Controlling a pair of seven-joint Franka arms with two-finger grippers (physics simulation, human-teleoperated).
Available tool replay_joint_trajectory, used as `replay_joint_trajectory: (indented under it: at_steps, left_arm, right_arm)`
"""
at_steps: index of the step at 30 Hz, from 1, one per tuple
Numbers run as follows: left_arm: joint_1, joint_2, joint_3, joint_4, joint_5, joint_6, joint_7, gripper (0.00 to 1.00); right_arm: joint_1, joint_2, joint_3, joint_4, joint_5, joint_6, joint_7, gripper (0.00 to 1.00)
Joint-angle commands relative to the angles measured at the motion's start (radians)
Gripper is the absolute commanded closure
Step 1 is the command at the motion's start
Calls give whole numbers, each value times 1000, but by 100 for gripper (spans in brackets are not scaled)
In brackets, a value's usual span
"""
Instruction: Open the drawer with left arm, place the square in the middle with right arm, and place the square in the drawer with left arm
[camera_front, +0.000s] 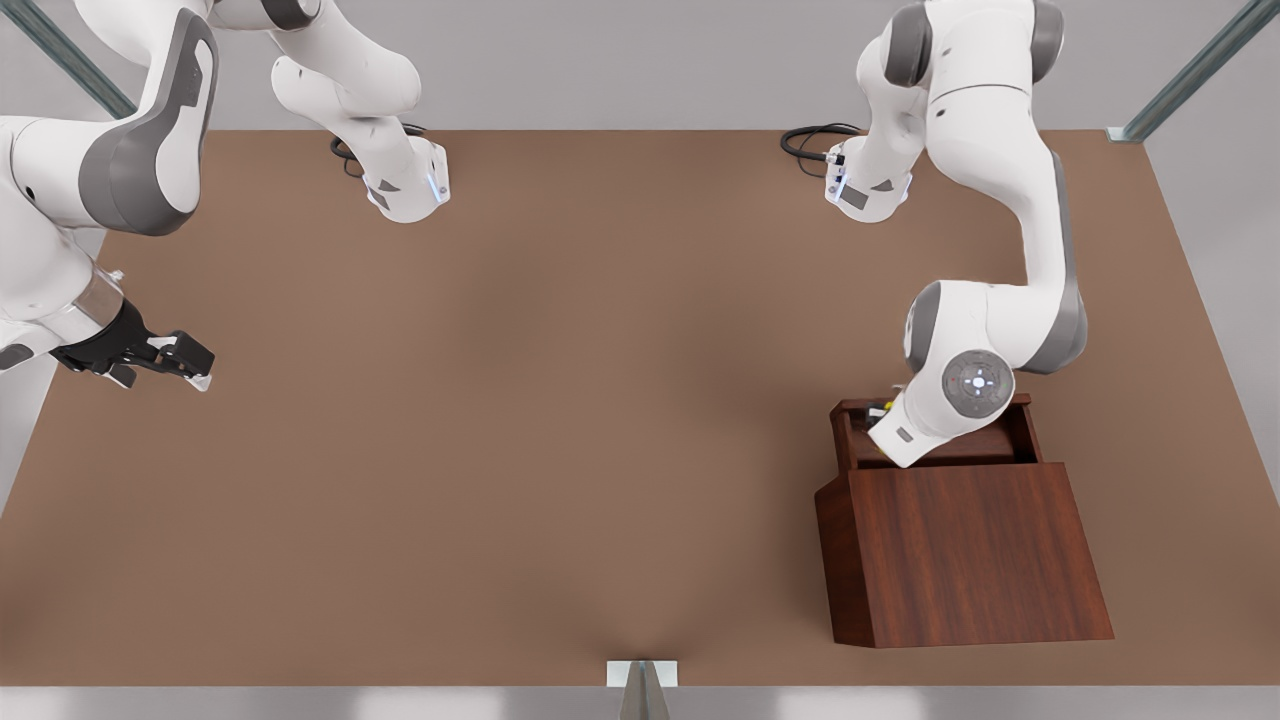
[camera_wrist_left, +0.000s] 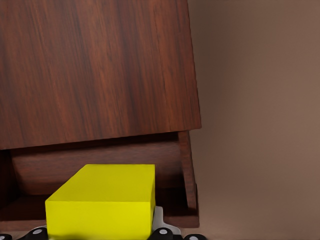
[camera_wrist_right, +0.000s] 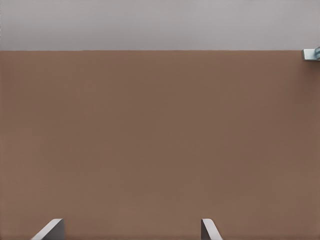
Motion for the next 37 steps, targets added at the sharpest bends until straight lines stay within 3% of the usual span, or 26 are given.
replay_joint_trajectory:
  at_steps: [1,12,13,15,22,27,29,31,33,37]
  left_arm:
    - [0,4,2,0,-5,0,0,29]
    - [0,52,14,0,22,17,0,26]
    - [0,53,14,0,28,16,0,24]
    - [0,53,14,0,42,7,2,0]
    - [0,53,16,3,42,-35,-15,0]
    - [-17,1,8,172,-19,-191,-8,0]
    - [79,-106,-136,164,-5,-216,-18,0]
    - [381,-198,-495,158,147,-244,-17,0]
    - [466,-270,-596,92,222,-218,-15,0]
    - [477,-300,-604,54,223,-199,-17,0]
  right_arm:
    - [0,0,0,0,0,0,0,0]
    - [0,0,0,0,2,0,0,0]
    - [0,0,0,0,2,0,0,0]
    - [0,0,0,0,2,0,0,0]
    - [0,0,0,0,2,0,0,0]
    - [0,0,0,0,2,0,0,0]
    - [0,0,0,0,2,0,0,0]
    - [0,0,0,0,2,0,0,0]
    - [0,0,0,0,2,0,0,0]
    - [0,0,0,0,2,0,0,0]
